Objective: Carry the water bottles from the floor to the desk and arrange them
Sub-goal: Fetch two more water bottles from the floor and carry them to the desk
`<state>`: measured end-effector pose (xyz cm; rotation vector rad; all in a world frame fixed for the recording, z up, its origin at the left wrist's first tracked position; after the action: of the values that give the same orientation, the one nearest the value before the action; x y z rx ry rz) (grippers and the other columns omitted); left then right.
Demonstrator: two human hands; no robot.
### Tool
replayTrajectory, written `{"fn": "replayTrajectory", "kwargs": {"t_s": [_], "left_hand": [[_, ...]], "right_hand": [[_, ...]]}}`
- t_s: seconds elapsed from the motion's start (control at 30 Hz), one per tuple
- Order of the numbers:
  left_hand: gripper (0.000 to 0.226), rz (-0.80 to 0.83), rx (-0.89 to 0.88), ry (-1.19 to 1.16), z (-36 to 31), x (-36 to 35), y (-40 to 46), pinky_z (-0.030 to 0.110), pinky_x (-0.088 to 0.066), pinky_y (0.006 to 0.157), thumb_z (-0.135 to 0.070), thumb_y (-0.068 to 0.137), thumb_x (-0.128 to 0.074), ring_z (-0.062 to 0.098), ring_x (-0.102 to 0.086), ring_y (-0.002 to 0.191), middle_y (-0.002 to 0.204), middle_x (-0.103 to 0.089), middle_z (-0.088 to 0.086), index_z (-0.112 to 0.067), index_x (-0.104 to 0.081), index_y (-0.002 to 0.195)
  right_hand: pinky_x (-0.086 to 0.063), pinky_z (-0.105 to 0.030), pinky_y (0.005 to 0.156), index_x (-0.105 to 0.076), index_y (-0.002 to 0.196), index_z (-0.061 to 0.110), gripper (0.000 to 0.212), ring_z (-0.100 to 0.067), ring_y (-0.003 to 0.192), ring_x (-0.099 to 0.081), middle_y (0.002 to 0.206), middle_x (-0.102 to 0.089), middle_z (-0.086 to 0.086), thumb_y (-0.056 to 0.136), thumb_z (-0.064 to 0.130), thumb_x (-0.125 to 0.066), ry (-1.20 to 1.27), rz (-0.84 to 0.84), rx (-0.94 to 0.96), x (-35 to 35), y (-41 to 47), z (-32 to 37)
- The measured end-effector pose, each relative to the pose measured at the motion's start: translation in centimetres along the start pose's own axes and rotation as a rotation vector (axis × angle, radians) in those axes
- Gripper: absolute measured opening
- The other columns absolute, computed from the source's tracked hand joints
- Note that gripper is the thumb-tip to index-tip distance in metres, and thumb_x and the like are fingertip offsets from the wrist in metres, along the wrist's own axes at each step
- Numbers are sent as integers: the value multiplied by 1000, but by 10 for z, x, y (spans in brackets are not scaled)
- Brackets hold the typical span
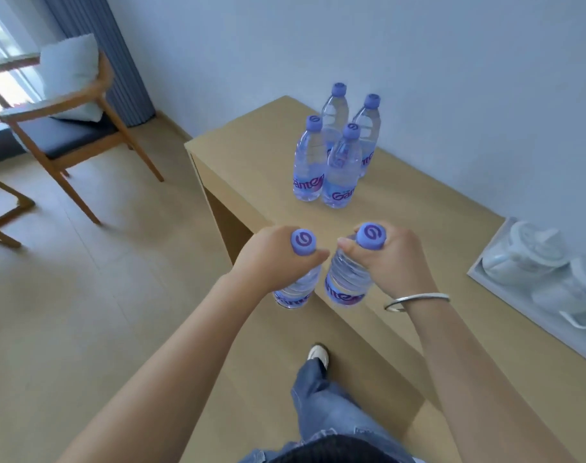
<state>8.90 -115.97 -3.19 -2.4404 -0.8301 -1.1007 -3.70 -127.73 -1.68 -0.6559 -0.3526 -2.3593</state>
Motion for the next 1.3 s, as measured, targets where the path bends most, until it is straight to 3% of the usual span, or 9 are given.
{"fn": "replayTrajectory", "kwargs": {"t_s": [0.2, 0.4, 0.5, 0.63, 0.7, 0.87, 1.03, 1.13, 1.3], "left_hand": [[45, 115, -52, 5, -29, -36, 96, 29, -37, 53, -50, 78, -60, 14, -43, 55, 60, -48, 2, -9, -47, 64], [45, 165, -122, -24, -66, -64, 174, 30, -34, 51, -51, 75, -61, 14, -38, 52, 54, -42, -4, -15, -39, 59], [48, 187, -143, -28, -83, -72, 201, 33, -36, 53, -49, 78, -61, 15, -38, 54, 56, -42, -1, -11, -39, 59], [51, 236, -188, 11, -106, -87, 225, 30, -29, 50, -47, 79, -61, 14, -33, 51, 51, -35, -3, -18, -27, 53], [53, 254, -209, 13, -116, -94, 233, 32, -29, 50, -46, 79, -61, 14, -32, 50, 49, -32, -3, -18, -26, 51], [51, 269, -206, -28, -125, -102, 256, 32, -30, 53, -46, 77, -62, 16, -33, 53, 49, -33, -4, -19, -27, 53], [38, 224, -138, -75, -124, -99, 267, 32, -40, 59, -47, 74, -64, 18, -47, 62, 60, -48, -4, -18, -42, 64], [38, 237, -145, -70, -122, -99, 261, 35, -45, 68, -48, 75, -66, 24, -57, 78, 75, -58, 2, -13, -51, 77], [65, 327, -144, -47, -117, -101, 250, 26, -33, 77, -56, 77, -64, 16, -42, 93, 107, -47, 5, -6, -47, 113]], "right_hand": [[-50, -47, 72, -60, 79, -7, 42, -40, 81, -59, 83, -63, -28, 72, 31, -76, -35, -82, -36, 26, 91, -29], [-46, -35, 67, -58, 67, 14, 23, -25, 68, -53, 65, -60, -2, 72, 29, -75, -82, -126, -102, 53, 159, -58], [-47, -37, 70, -62, 71, 9, 24, -27, 71, -56, 71, -64, -8, 72, 29, -75, -95, -175, -149, 70, 178, -72], [-41, -38, 58, -49, 60, 2, 37, -26, 59, -38, 61, -51, -19, 72, 29, -70, -119, -194, -166, 86, 195, -84], [-44, -40, 61, -55, 66, -3, 37, -36, 66, -48, 69, -58, -23, 72, 29, -71, -131, -228, -177, 95, 200, -90], [-46, -40, 66, -60, 71, -2, 36, -36, 73, -57, 72, -63, -20, 74, 32, -71, -150, -252, -243, 103, 206, -106], [-47, -37, 69, -61, 77, -2, 33, -33, 78, -60, 80, -67, -18, 74, 29, -70, -127, -317, -338, 109, 204, -117], [-45, -33, 69, -59, 81, 0, 30, -30, 79, -59, 82, -66, -14, 74, 26, -71, -92, -350, -381, 106, 199, -116], [-39, -29, 81, -48, 111, 7, 53, -21, 93, -49, 100, -51, -3, 71, 31, -74, -44, -445, -441, 104, 185, -110]]}}
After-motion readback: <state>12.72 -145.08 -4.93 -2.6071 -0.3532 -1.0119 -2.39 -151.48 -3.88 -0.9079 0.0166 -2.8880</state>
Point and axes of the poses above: each hand's wrist, its own y-axis towards the middle knuckle, its own x-axis out of the back of the hand, z = x × y, the point moved 8 cm from there along y, towards the middle knuckle
